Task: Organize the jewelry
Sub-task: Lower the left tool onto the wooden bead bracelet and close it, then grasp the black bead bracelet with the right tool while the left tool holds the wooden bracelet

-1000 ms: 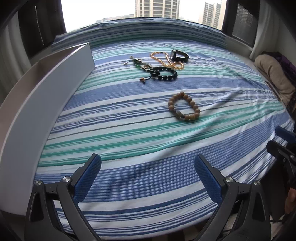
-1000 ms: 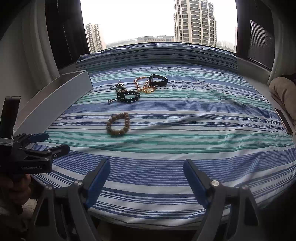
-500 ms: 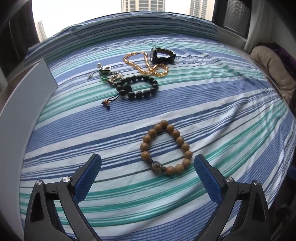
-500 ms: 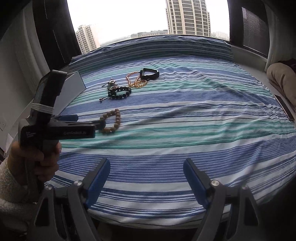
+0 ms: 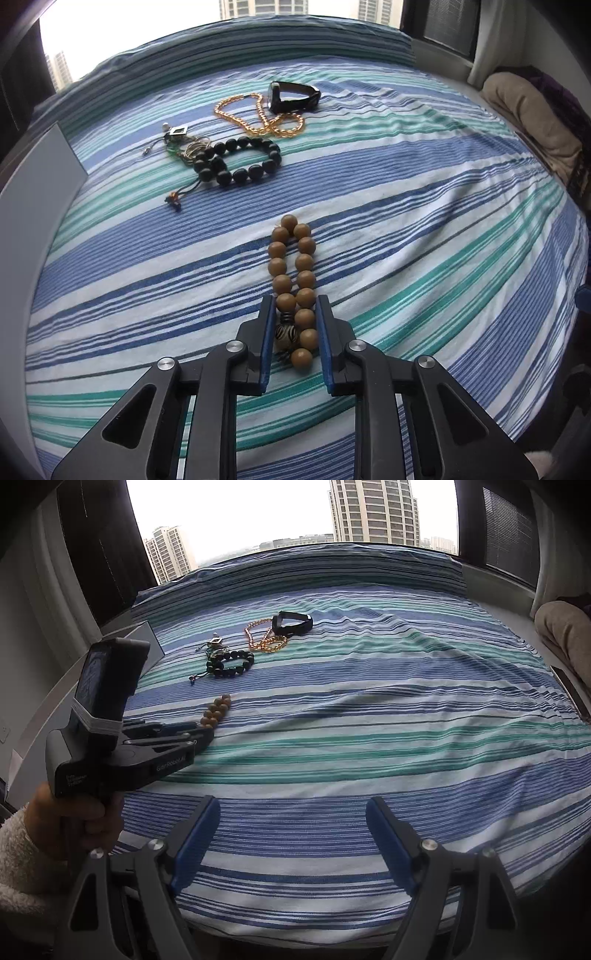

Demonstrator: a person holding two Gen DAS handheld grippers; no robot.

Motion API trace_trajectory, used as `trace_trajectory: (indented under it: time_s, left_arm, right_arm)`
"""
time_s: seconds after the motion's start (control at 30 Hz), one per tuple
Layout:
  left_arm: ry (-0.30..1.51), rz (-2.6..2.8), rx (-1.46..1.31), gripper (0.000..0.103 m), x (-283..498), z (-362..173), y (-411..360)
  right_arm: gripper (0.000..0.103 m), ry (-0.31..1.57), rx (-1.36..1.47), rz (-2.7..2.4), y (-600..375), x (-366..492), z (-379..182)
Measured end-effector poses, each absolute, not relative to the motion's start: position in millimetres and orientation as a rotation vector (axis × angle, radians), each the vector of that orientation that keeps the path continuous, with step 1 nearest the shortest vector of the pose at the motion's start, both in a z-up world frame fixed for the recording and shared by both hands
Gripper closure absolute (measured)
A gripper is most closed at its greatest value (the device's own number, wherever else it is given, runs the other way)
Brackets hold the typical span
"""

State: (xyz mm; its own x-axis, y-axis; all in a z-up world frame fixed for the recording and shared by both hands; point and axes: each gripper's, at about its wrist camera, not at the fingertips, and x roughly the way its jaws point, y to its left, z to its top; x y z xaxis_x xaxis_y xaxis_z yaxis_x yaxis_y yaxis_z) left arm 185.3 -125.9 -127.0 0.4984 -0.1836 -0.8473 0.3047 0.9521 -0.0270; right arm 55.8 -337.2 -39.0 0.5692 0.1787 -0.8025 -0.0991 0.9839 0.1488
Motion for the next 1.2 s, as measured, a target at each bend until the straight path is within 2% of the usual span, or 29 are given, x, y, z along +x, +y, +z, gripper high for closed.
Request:
trace_trajectory:
  time_s: [0.03,0.07,0.4,0.47,0.53,0.57,0.6,0.63,0.77,0.83,0.87,0.9,1.03,1.2]
  left_arm:
    - [1.002,-0.3,0.106,0.09,184.5,-123.2,-119.2]
    - [0.989,-0.303,0.087,0.103,183.1,-117.4,-112.1]
    - [1.061,-0.266,-0.108,0.103,173.0,-118.8,-29.3]
    - [1.063,-0.272,-0.128,0.098,169.6,-118.0,-26.4]
    - [1.062,-0.284,-0.145,0.083,168.9,-117.9,-29.4]
    - [1.061,-0.287,-0.15,0.071,169.7,-117.9,-31.5]
    - [1.059,-0.292,-0.15,0.066,171.5,-117.9,-35.8]
    - [1.058,-0.297,-0.143,0.063,173.8,-117.9,-41.5]
    - [1.041,-0.315,-0.085,0.063,181.4,-118.6,-68.1]
    - [1.049,-0.309,-0.051,0.073,186.3,-125.0,-79.7]
    - [1.057,-0.304,-0.038,0.085,187.9,-129.1,-84.3]
    - [1.035,-0.285,-0.009,0.091,187.5,-130.1,-87.8]
    - [1.037,-0.284,-0.002,0.092,187.7,-132.4,-88.1]
    - [1.064,-0.251,-0.121,0.092,186.7,-126.5,-48.2]
  right_arm:
    - [0.02,0.948,0.081,0.162,-336.2,57.8,-36.0]
    - [0.02,0.946,0.072,0.162,-335.3,60.6,-32.9]
    - [0.02,0.98,0.068,0.269,-317.1,124.7,-15.9]
    - [0.02,0.984,0.09,0.273,-313.9,136.3,-13.4]
    - [0.02,0.971,0.113,0.277,-310.5,140.9,-9.7]
    - [0.02,0.964,0.119,0.28,-308.3,141.2,-8.5]
    - [0.02,0.96,0.123,0.285,-305.7,140.6,-8.2]
    - [0.02,0.959,0.125,0.291,-303.1,139.8,-8.5]
    - [0.02,0.969,0.105,0.303,-294.5,131.6,-13.4]
    - [0.02,0.975,0.086,0.303,-293.2,128.6,-16.0]
    - [0.02,0.979,0.078,0.305,-293.1,127.7,-17.3]
    - [0.02,0.981,0.068,0.306,-293.2,127.2,-18.3]
    - [0.02,0.978,0.045,0.303,-293.8,134.8,-18.0]
    - [0.02,0.967,0.022,0.338,-287.9,156.2,-15.1]
